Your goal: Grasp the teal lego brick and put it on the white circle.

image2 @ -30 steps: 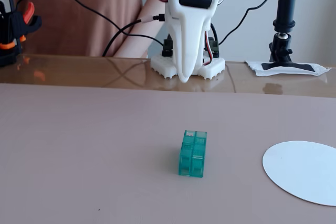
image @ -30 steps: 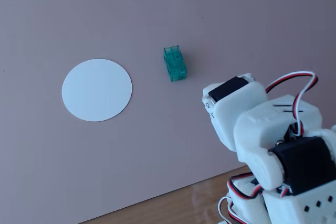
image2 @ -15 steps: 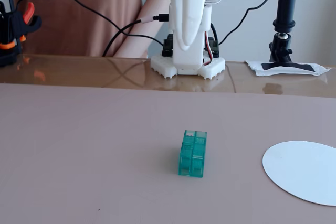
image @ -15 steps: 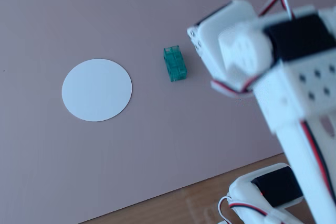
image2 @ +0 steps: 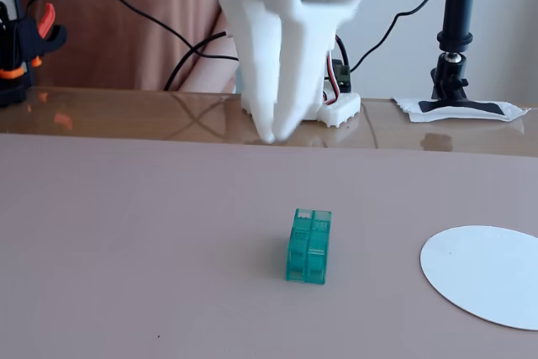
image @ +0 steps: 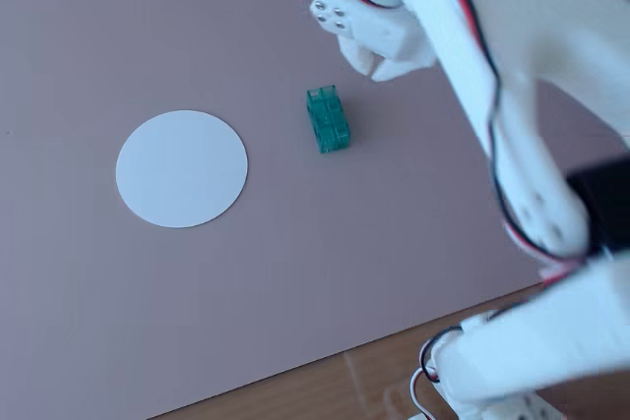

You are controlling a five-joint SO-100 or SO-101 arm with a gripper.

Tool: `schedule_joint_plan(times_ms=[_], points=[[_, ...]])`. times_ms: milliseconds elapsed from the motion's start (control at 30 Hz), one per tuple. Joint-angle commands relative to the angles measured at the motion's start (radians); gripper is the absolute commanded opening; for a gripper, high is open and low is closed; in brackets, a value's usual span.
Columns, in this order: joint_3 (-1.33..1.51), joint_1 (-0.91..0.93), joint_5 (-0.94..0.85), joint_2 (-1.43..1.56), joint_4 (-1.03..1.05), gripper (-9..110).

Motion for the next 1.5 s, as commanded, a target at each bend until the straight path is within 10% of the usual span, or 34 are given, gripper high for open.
schedule_joint_plan(times_ms=[0, 500, 1467], points=[[-0.225, -0.009, -0.124, -0.178, 0.101, 0], [-0.503, -0.074, -0.394, -0.491, 0.27, 28], [-0.555, -0.015, -0.396, -0.672, 0.278, 0]])
